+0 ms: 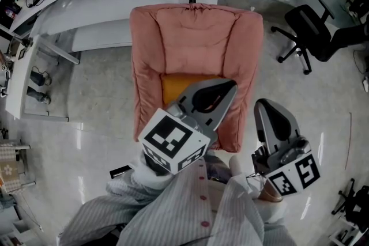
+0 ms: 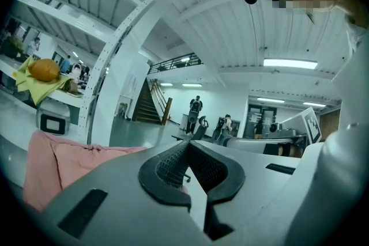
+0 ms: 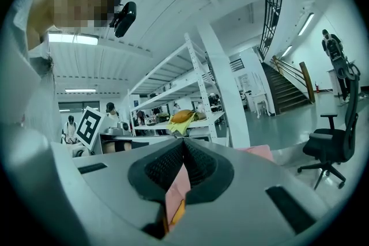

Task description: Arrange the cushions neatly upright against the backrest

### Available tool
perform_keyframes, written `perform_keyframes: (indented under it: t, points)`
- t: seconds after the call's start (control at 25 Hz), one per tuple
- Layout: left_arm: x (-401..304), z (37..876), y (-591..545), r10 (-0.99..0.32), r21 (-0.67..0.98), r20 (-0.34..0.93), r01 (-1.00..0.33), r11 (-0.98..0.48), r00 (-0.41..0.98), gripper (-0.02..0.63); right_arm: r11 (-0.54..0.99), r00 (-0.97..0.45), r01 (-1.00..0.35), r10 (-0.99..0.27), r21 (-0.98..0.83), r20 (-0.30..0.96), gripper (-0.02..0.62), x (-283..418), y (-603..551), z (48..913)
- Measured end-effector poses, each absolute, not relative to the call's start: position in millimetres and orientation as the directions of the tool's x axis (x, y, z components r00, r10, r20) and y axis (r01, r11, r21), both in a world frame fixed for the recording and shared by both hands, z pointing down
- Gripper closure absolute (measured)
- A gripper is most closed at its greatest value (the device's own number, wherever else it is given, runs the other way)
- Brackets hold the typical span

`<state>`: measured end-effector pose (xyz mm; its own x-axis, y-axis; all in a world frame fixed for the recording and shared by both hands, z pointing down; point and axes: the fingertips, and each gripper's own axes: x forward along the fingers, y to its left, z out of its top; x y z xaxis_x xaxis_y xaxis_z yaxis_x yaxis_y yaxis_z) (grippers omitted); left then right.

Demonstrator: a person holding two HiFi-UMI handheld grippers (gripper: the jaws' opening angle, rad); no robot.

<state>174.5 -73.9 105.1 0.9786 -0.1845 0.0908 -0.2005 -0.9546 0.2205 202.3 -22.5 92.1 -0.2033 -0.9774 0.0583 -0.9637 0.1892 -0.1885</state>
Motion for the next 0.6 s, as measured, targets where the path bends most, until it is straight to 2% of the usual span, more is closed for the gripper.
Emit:
perform_keyframes:
  t: [0.6]
  points:
    - [166,101,-64,-0.191,0.24,0.091,-0.208,-0.948,0.977,0.597,0.172,-0.192,-0.96,-0.978,-0.22,0.075,0.583,199,-9,99]
